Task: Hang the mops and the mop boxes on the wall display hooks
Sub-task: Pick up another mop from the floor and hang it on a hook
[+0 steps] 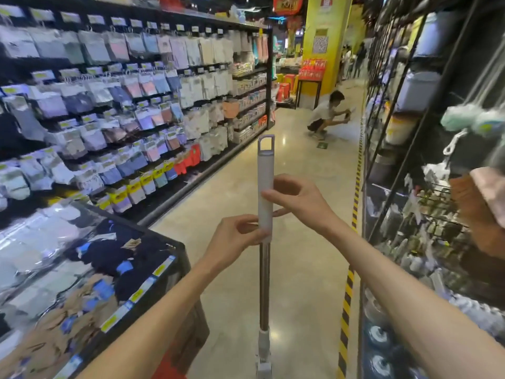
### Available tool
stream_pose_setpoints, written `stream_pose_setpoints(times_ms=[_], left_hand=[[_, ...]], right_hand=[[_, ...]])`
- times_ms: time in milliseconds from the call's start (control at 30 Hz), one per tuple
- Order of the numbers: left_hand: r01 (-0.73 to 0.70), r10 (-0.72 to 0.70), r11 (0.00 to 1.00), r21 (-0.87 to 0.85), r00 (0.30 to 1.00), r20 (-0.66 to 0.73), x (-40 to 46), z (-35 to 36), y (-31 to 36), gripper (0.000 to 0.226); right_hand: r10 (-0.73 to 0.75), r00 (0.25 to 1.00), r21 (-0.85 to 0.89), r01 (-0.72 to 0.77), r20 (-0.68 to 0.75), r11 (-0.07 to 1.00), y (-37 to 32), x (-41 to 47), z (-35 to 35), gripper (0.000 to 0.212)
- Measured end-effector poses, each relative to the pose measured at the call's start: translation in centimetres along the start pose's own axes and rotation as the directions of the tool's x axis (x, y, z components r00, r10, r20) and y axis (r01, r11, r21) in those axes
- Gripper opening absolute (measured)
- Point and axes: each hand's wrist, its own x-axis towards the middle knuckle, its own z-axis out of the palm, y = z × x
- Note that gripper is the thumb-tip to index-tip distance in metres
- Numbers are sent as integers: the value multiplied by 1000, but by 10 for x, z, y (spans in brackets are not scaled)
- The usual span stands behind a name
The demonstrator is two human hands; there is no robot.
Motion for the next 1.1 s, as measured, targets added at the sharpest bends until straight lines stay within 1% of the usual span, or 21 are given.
stream_pose_setpoints(times_ms=[200, 367, 467, 600, 667, 767, 867, 967, 1033, 1100], left_hand=[[-23, 25, 998, -62, 999, 31, 113, 48, -10, 24], [-62, 66, 993, -98, 997, 35, 217, 80, -28, 20], [-79, 86, 989, -122, 995, 51, 292, 95, -43, 21], [-115, 129, 981, -154, 988, 80, 393, 109, -50, 20], [-131, 148, 976, -176, 985, 89, 443, 116, -47, 25], [-149, 174, 968, -202, 979, 108, 519, 125, -46, 25], [-170, 196, 964, -203, 974, 116, 591, 134, -46, 26], [-204, 235, 956, -212, 963, 132, 659, 144, -49, 30], [-207, 239, 954, -216, 961, 137, 706, 152, -53, 35], [-203, 236, 953, -223, 963, 133, 753, 160, -62, 34]], right_hand=[[6, 995, -36, -9, -97, 999, 35, 59, -80, 16], [3, 984, -78, -17, -178, 997, 68, 122, -138, 20], [-5, 975, -132, -25, -221, 991, 94, 172, -176, 29], [-15, 963, -180, -35, -269, 983, 124, 248, -225, 47], [-14, 951, -197, -50, -310, 979, 135, 287, -250, 45], [-10, 931, -178, -60, -365, 982, 149, 342, -286, 34], [-11, 916, -195, -74, -402, 978, 163, 392, -320, 25], [-49, 892, -262, -80, -449, 962, 182, 443, -352, 31], [-75, 885, -331, -93, -460, 939, 200, 479, -373, 36], [-95, 875, -367, -99, -475, 925, 222, 515, -396, 39]])
